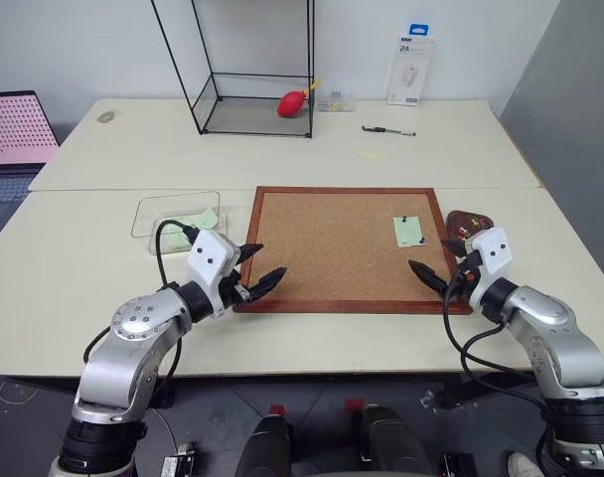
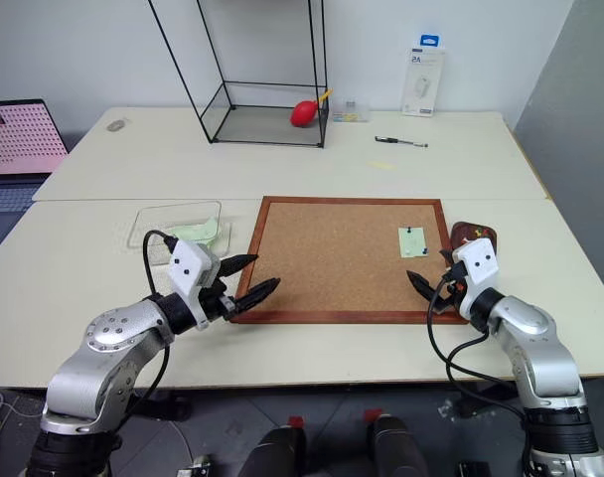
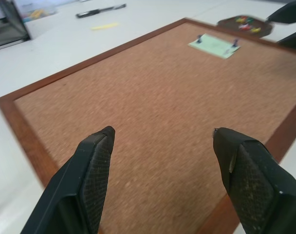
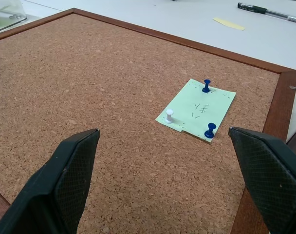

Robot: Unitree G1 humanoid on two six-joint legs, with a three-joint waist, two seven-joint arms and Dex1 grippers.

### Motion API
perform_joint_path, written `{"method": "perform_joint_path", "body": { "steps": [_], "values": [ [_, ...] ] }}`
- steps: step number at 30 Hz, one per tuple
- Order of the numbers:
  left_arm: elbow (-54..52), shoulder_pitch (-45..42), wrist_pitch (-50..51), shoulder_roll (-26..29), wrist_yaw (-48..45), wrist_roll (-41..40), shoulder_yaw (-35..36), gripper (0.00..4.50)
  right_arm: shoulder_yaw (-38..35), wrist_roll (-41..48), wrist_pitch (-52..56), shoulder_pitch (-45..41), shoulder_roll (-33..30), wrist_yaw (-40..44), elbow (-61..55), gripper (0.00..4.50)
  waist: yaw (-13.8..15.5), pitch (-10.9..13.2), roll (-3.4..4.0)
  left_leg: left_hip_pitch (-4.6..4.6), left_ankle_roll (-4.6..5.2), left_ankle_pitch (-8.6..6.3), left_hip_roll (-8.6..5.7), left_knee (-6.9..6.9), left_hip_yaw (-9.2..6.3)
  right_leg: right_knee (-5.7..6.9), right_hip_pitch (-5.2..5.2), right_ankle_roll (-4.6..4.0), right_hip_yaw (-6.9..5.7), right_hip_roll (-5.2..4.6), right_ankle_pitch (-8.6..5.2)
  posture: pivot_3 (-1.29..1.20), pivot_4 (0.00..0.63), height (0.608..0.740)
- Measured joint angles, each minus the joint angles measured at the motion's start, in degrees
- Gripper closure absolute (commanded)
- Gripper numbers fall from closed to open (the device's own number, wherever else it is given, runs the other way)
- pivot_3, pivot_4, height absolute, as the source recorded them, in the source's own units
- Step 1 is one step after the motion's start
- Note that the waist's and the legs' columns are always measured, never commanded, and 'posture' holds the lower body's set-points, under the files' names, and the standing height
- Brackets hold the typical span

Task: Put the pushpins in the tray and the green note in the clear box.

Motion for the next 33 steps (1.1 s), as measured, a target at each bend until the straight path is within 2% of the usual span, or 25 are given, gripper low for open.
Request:
{"method": "perform_joint_path", "body": {
  "steps": [4, 7, 9, 15, 18, 19, 22, 33],
  "values": [
    [0.1, -2.2, 0.1, -0.2, -0.9, -1.3, 0.0, 1.11, 0.0, 0.1, 0.2, 0.3, 0.0, -0.1, -0.9, 0.0, 0.0, 0.0, 0.0, 0.0, 0.0, 0.0, 0.0, 0.0, 0.0, 0.0, 0.0, 0.0, 0.0, 0.0, 0.0, 0.0, 0.15, 0.74],
    [0.2, -3.4, 0.3, -0.3, -1.8, -2.2, -1.1, 1.56, 0.0, 0.5, 0.5, 0.6, 0.0, -0.2, -1.9, 0.0, 0.0, 0.0, 0.0, 0.0, 0.0, 0.0, -0.01, 0.0, -0.01, 0.0, 0.0, 0.0, 0.0, 0.0, 0.0, 0.0, 0.15, 0.74],
    [0.7, -4.6, 0.3, -1.0, -2.6, -2.5, -2.5, 2.02, 0.0, 0.8, 0.8, 0.9, 0.1, -0.3, -2.3, 0.0, 0.0, 0.0, 0.0, -0.01, 0.0, 0.0, -0.01, 0.0, 0.0, 0.0, 0.0, 0.01, 0.0, 0.0, 0.01, 0.0, 0.15, 0.74],
    [6.4, -10.6, 0.7, -3.6, -4.7, -2.5, -6.8, 3.06, -0.1, 0.9, 1.3, 2.1, 0.5, -1.4, -3.9, 0.0, 0.0, 0.0, 0.0, -0.01, 0.0, 0.0, -0.02, 0.01, 0.0, 0.0, 0.0, 0.15, 0.0, 0.01, 0.09, 0.0, 0.15, 0.74],
    [12.1, -15.0, -1.6, -5.6, -5.8, -0.1, -10.4, 3.77, 0.0, 0.9, 1.4, 2.2, 0.8, -1.8, -4.4, 0.0, 0.0, 0.0, 0.0, -0.01, 0.0, 0.0, -0.03, 0.01, -0.01, 0.0, 0.01, 0.17, 0.0, 0.02, 0.1, 0.0, 0.15, 0.74],
    [14.5, -16.7, -2.4, -6.8, -5.8, 0.8, -11.4, 3.84, 0.0, 0.9, 1.5, 2.2, 0.9, -1.9, -4.5, 0.0, 0.0, 0.0, 0.0, -0.02, 0.0, 0.0, -0.03, 0.01, -0.01, -0.01, 0.01, 0.19, 0.0, 0.02, 0.11, 0.0, 0.15, 0.74],
    [19.7, -20.1, -4.9, -9.0, -6.0, 3.2, -13.6, 4.44, 0.0, 0.9, 1.5, 2.3, 0.9, -2.1, -4.6, 0.0, 0.1, 0.0, 0.0, -0.02, 0.0, 0.0, -0.04, 0.01, -0.01, -0.01, 0.01, 0.2, 0.0, 0.02, 0.12, 0.0, 0.15, 0.74],
    [43.6, -28.1, -15.5, -17.4, -7.3, 11.8, -19.3, 4.47, 0.4, 0.2, 1.6, 1.1, 1.3, -3.4, -4.8, 0.0, -0.1, 0.0, 0.0, -0.01, 0.0, 0.0, -0.03, 0.01, -0.01, 0.0, 0.01, 0.22, 0.0, 0.04, 0.13, 0.0, 0.15, 0.74]
  ]
}}
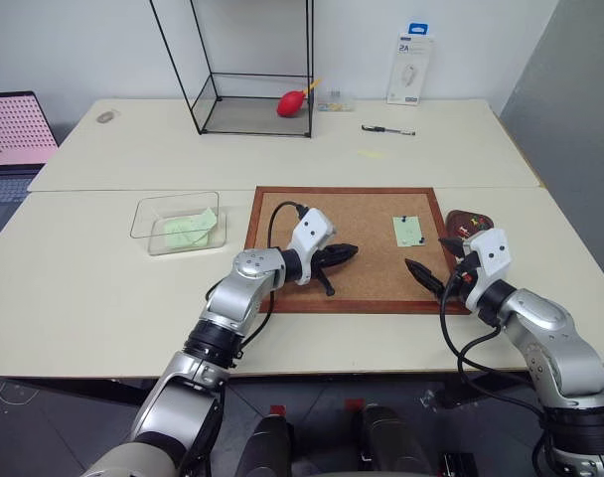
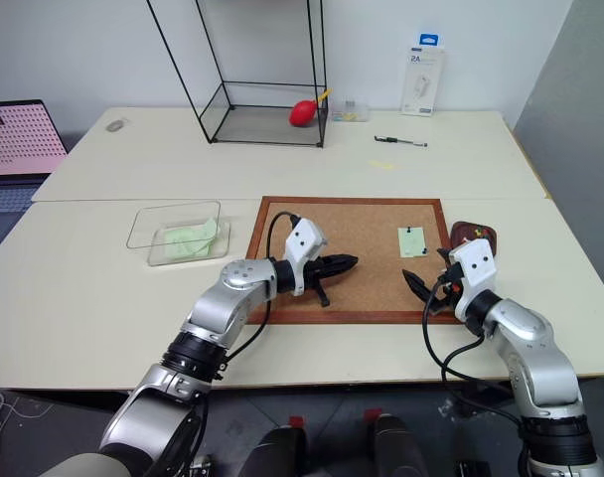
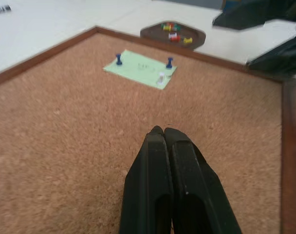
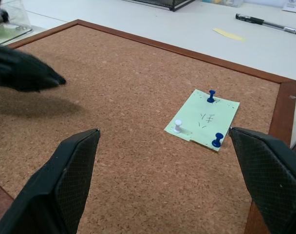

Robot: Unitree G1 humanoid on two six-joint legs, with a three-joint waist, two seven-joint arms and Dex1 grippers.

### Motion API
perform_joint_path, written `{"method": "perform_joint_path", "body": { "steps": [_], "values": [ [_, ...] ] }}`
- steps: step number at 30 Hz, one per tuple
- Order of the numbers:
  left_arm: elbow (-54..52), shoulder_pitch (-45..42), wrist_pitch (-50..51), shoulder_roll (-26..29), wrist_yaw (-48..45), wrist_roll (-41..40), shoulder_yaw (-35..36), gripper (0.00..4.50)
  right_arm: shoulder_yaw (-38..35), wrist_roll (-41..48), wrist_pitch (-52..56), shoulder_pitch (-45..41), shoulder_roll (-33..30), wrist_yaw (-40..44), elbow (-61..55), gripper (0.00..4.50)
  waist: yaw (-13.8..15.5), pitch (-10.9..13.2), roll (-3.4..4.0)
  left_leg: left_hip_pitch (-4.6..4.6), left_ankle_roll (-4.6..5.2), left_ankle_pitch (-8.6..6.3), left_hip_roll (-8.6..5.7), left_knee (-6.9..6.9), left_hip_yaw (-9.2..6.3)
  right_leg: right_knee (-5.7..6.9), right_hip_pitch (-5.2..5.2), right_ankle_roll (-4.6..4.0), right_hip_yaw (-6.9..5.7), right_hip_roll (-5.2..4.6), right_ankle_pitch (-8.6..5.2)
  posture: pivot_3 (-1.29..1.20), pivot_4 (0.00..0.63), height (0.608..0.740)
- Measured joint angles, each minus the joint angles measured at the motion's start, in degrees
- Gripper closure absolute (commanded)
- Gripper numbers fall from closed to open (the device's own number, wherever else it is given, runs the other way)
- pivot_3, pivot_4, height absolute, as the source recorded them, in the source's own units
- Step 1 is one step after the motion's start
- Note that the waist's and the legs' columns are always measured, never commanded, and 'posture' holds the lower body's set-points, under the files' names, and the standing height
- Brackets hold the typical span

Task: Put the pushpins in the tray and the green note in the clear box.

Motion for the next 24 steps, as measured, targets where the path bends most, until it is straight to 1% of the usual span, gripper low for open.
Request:
{"method": "perform_joint_path", "body": {
  "steps": [4, 8, 14, 18, 21, 22, 24],
  "values": [
    [6.8, -0.2, -5.5, -1.7, -0.7, 2.6, -0.4, 4.47, 0.9, -0.9, 0.9, -4.5, 1.4, -1.0, 3.1, 0.0, 0.0, 0.0, 0.0, 0.01, 0.0, 0.0, -0.01, 0.01, 0.02, 0.01, 0.0, 0.01, 0.01, 0.0, 0.01, 0.0, 0.15, 0.74],
    [9.7, -0.7, -9.7, -2.5, -1.3, 4.1, -0.4, 4.47, 2.2, -2.1, 2.5, -10.8, 2.9, -3.0, 9.0, 0.0, 0.2, 0.0, 0.05, 0.07, 0.0, 0.0, -0.05, 0.03, 0.0, 0.01, 0.1, 0.03, 0.01, -0.04, 0.02, 0.0, 0.15, 0.74],
    [10.5, -0.5, -11.2, -2.9, -2.1, 4.8, 0.1, 4.47, 2.6, -4.9, 1.6, -22.0, 5.1, -4.7, 25.1, 0.0, 0.1, -0.1, 0.1, 0.1, 0.01, 0.01, -0.05, 0.06, -0.01, 0.04, 0.13, 0.05, 0.01, -0.04, 0.04, 0.0, 0.15, 0.74],
    [9.8, -0.2, -11.0, -2.9, -2.1, 5.1, 0.2, 4.47, 2.7, -7.4, -2.7, -29.3, 6.3, -4.8, 38.5, 0.0, 0.0, -0.1, 0.12, 0.1, 0.01, 0.01, -0.05, 0.05, -0.01, 0.04, 0.12, 0.05, 0.01, -0.04, 0.05, 0.0, 0.15, 0.74],
    [8.6, 0.5, -10.8, -2.9, -2.1, 5.2, 0.2, 4.47, 2.9, -9.0, -6.1, -32.7, 6.6, -4.8, 46.2, 0.0, 0.0, -0.1, 0.12, 0.09, 0.01, 0.0, -0.04, 0.04, 0.0, 0.02, 0.12, 0.04, 0.02, -0.04, 0.04, 0.0, 0.15, 0.74],
    [8.2, 0.8, -10.6, -2.9, -2.1, 5.2, 0.3, 4.5, 3.0, -9.6, -7.3, -33.7, 6.9, -4.8, 48.7, 0.37, 0.0, -0.1, 0.12, 0.09, 0.01, 0.01, -0.05, 0.03, 0.01, 0.02, 0.12, 0.04, 0.03, -0.04, 0.04, 0.0, 0.15, 0.74],
    [7.8, 1.0, -9.9, -2.8, -2.1, 5.3, 0.3, 4.5, 3.2, -10.6, -9.2, -35.2, 7.3, -4.9, 52.6, 0.71, 0.0, -0.1, 0.12, 0.09, 0.01, 0.01, -0.04, 0.03, 0.01, 0.01, 0.12, 0.03, 0.03, -0.04, 0.04, 0.0, 0.15, 0.74]
  ]
}}
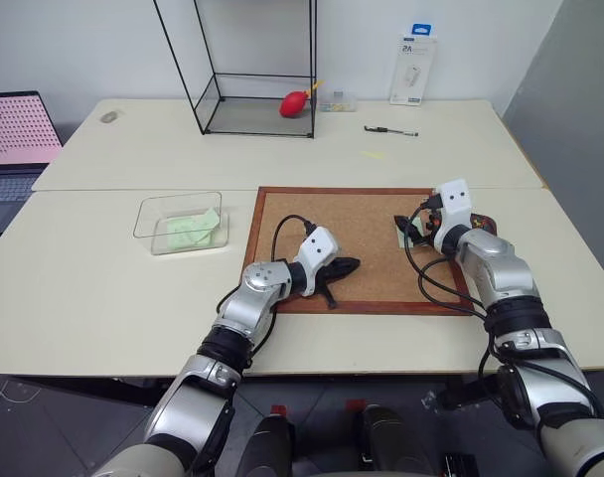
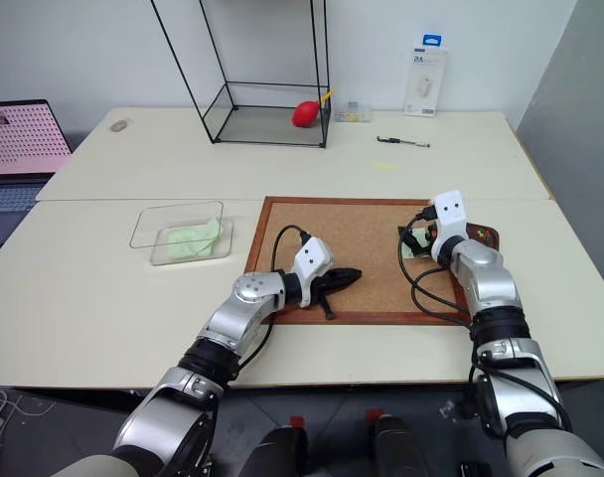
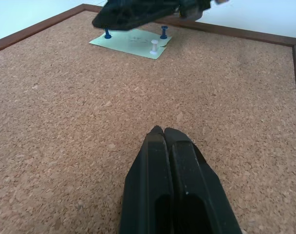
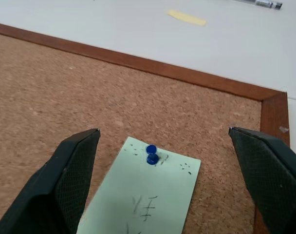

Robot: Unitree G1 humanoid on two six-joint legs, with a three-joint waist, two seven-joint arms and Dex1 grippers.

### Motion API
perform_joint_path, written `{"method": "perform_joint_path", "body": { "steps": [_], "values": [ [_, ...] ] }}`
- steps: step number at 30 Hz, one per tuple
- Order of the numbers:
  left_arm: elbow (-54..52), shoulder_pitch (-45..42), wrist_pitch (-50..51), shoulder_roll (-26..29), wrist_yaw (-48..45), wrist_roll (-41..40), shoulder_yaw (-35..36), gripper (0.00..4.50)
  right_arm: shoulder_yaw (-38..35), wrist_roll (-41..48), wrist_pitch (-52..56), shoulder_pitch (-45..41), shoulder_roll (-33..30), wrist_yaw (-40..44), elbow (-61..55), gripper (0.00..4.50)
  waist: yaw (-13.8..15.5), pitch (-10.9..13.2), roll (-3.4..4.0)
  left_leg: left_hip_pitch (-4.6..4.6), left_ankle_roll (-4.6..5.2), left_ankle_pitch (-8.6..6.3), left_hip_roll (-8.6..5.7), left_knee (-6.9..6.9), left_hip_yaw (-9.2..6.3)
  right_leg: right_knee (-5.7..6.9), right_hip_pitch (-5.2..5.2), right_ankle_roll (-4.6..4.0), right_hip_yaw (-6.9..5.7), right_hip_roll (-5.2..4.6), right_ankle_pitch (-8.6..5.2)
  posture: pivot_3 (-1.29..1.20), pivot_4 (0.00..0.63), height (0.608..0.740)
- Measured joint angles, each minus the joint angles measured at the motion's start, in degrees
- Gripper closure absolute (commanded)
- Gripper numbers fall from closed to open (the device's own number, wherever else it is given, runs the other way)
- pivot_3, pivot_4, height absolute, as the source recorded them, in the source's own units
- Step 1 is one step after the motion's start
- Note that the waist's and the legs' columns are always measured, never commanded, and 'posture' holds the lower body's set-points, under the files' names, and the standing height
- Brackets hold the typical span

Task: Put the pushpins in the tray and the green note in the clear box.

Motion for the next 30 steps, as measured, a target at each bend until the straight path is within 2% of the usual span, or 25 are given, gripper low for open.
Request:
{"method": "perform_joint_path", "body": {
  "steps": [7, 8, 17, 30],
  "values": [
    [-1.2, 0.6, 1.1, 0.0, 0.1, 0.2, 0.1, 4.5, 0.1, -2.0, -4.1, -2.2, 1.3, 0.1, 7.0, 2.24, 0.0, 0.0, 0.01, 0.01, 0.0, 0.0, 0.0, 0.0, 0.01, 0.01, 0.0, 0.0, 0.02, 0.0, 0.0, 0.0, 0.15, 0.74],
    [-1.3, 0.6, 1.2, 0.0, 0.1, 0.2, 0.1, 4.5, 0.1, -2.1, -4.4, -2.2, 1.3, 0.2, 7.3, 2.35, 0.0, 0.0, 0.01, 0.01, 0.0, 0.0, 0.0, 0.0, 0.01, 0.02, 0.0, 0.0, 0.02, 0.0, 0.0, 0.0, 0.15, 0.74],
    [-1.3, 0.6, 1.4, -0.1, 0.1, 0.7, 0.6, 4.5, 0.1, -2.2, -5.6, -2.7, 1.9, 0.8, 8.4, 4.38, -0.1, 0.0, 0.03, 0.02, 0.0, 0.0, 0.0, 0.0, 0.01, 0.03, 0.0, 0.0, 0.02, 0.0, 0.0, 0.0, 0.15, 0.74],
    [-1.4, 0.2, 2.9, -0.1, 0.1, 1.0, 0.5, 4.5, 0.1, -2.1, -4.3, -2.2, 1.8, 1.5, 6.1, 4.47, -0.1, 0.0, 0.06, 0.03, 0.0, 0.0, 0.0, 0.01, 0.01, 0.05, 0.0, 0.0, 0.02, 0.0, 0.0, 0.0, 0.15, 0.74]
  ]
}}
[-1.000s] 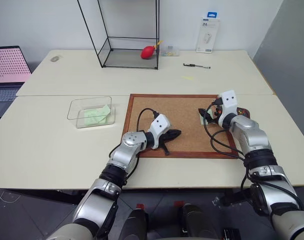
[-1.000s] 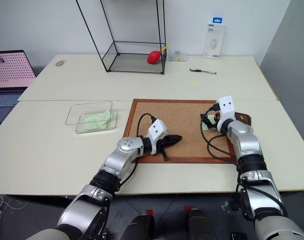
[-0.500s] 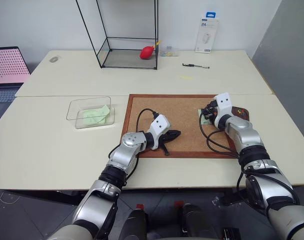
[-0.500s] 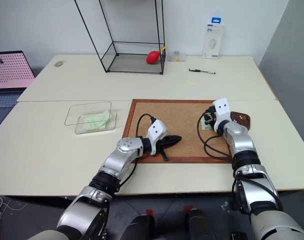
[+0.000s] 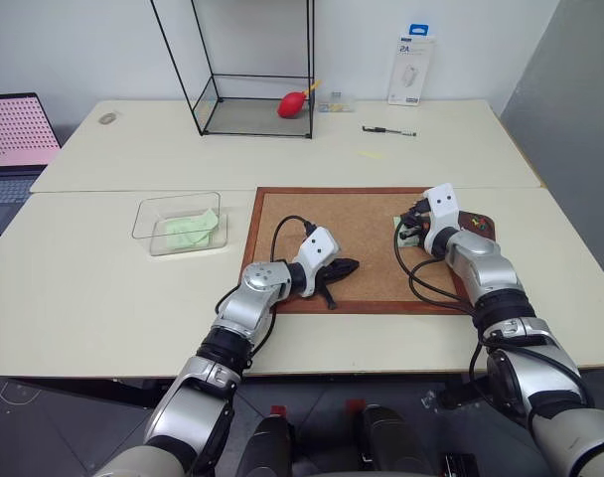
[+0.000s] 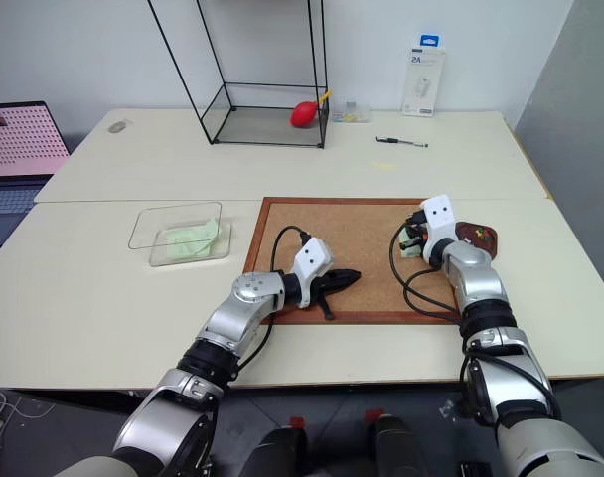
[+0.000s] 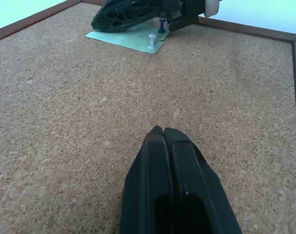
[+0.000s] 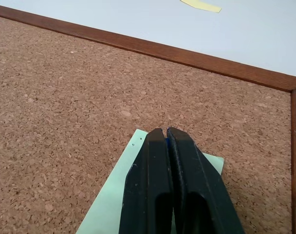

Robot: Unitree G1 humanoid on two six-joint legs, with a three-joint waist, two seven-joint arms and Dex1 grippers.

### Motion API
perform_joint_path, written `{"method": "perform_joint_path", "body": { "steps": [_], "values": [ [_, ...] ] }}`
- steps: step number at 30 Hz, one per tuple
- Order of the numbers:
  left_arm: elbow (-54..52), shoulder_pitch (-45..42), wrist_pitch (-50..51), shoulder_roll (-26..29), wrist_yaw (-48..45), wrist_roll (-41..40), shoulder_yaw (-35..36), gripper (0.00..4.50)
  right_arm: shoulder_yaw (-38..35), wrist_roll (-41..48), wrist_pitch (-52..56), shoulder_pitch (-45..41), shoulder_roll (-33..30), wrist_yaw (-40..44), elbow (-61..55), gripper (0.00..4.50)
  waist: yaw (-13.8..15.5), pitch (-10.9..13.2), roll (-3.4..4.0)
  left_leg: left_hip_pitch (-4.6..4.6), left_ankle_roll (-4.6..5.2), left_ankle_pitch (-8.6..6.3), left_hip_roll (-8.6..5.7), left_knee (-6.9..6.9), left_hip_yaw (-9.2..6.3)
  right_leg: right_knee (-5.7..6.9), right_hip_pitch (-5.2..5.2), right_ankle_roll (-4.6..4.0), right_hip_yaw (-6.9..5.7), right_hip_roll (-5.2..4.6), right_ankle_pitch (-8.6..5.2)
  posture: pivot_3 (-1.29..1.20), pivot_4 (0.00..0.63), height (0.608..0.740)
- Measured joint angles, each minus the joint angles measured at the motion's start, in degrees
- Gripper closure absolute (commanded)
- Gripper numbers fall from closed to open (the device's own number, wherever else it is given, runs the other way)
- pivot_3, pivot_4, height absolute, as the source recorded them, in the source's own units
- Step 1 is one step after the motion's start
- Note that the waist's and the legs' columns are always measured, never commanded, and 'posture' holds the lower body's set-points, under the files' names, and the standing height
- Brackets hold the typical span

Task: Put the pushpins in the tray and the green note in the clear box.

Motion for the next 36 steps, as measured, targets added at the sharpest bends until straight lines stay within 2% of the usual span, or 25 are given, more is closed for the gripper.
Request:
{"method": "perform_joint_path", "body": {
  "steps": [16, 24, 32, 36],
  "values": [
    [0.4, -0.5, 1.0, -0.1, -0.2, 0.1, -0.3, 4.5, -1.3, 1.3, 5.4, 3.5, -0.2, -0.1, -13.4, 4.47, 0.0, 0.0, 0.05, 0.03, 0.0, 0.0, 0.0, 0.02, -0.01, 0.04, 0.02, 0.01, 0.0, 0.0, 0.0, 0.0, 0.15, 0.74],
    [0.4, -0.5, 1.0, -0.4, 0.0, 0.1, -0.7, 4.5, -4.4, 1.7, 7.9, 8.9, -8.4, -0.1, -24.7, 4.47, 0.1, -0.1, 0.07, 0.01, 0.0, 0.0, -0.01, 0.01, -0.02, -0.04, 0.03, 0.01, -0.03, 0.0, -0.01, 0.0, 0.15, 0.74],
    [1.2, -0.6, 0.7, -0.2, -0.1, 0.2, -0.6, 4.5, -2.1, -6.7, 5.0, 13.1, -15.9, -2.6, -22.1, 4.47, 0.1, -0.1, 0.12, 0.04, 0.0, 0.0, -0.01, 0.02, 0.05, -0.02, 0.04, 0.02, 0.02, 0.0, -0.01, 0.0, 0.15, 0.74],
    [1.6, -0.8, 0.5, -0.4, -0.2, 0.2, -0.6, 4.5, -0.7, -9.0, 3.7, 13.4, -16.3, -3.5, -19.3, 4.47, 0.1, -0.1, 0.12, 0.04, 0.0, 0.0, -0.02, 0.02, 0.05, -0.03, 0.05, 0.02, 0.03, 0.0, 0.0, 0.0, 0.15, 0.74]
  ]
}}
